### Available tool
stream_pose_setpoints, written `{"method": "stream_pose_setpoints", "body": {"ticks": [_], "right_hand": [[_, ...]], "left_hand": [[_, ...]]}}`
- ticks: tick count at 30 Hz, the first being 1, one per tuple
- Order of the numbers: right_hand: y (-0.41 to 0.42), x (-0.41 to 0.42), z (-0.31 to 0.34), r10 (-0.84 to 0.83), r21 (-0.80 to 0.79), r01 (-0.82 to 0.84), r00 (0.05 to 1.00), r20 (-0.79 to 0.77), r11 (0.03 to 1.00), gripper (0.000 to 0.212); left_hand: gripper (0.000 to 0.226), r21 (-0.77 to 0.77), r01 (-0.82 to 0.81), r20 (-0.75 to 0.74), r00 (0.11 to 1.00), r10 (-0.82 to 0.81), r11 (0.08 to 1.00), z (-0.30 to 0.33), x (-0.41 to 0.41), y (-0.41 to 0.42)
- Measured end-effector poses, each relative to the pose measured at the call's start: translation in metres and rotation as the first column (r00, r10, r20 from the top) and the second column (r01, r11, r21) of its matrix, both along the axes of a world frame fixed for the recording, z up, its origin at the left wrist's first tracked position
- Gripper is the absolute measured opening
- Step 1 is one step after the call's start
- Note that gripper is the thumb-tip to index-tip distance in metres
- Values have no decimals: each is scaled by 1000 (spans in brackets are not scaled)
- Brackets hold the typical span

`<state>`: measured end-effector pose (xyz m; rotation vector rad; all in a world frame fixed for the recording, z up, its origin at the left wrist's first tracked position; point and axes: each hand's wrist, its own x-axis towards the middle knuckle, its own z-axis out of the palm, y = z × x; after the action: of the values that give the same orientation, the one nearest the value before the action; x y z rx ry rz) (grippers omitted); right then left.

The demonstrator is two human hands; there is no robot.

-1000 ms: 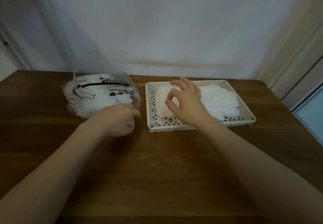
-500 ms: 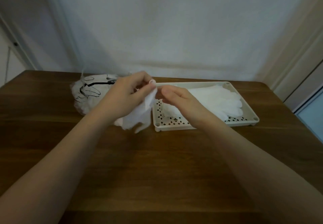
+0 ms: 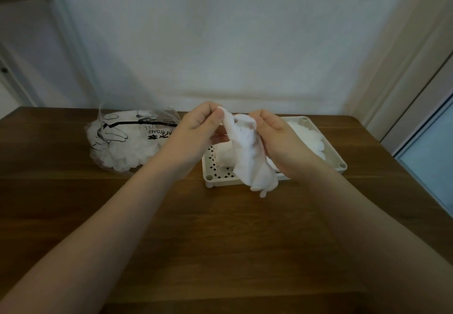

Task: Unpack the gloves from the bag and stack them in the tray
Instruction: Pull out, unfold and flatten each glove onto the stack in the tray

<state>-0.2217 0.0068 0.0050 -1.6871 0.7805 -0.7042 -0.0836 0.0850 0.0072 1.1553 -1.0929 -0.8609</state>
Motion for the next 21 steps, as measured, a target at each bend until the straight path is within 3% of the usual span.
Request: {"method": "stream_pose_setpoints", "body": {"ticks": [2, 4, 8, 11, 13, 16, 18, 21], "right_hand": [[-2, -3, 0, -104, -23, 105, 994, 21, 994, 20], [-5, -7, -1, -108, 28, 106, 990, 96, 994, 16], [-8, -14, -2, 6, 175, -49, 971, 239, 983, 15], [-15, -17, -6, -30, 119, -5, 956, 292, 993, 22], [-19, -18, -8, -40, 119, -6, 921, 387, 993, 26], [-23, -20, -10, -49, 239, -85, 862, 504, 967, 28], [-23, -20, -10, -67, 292, -96, 861, 505, 952, 29], [-24, -19, -9, -110, 352, -67, 881, 459, 934, 27]], "left_hand": [[26, -23, 78, -231, 970, -81, 997, -1, -1, -1], [28, -30, 98, -387, 916, -101, 995, -2, -1, -2], [28, 17, 68, -399, 915, -56, 998, -7, -4, -3], [27, 15, 33, -458, 889, -23, 999, -6, -2, -6], [27, 53, -77, -410, 907, 92, 996, -7, 0, -10], [28, 103, -244, -198, 945, 261, 964, -11, 1, -16], [30, 114, -323, -58, 942, 331, 940, -13, 1, -18], [28, 138, -346, -5, 937, 350, 928, -9, -3, -20]]}}
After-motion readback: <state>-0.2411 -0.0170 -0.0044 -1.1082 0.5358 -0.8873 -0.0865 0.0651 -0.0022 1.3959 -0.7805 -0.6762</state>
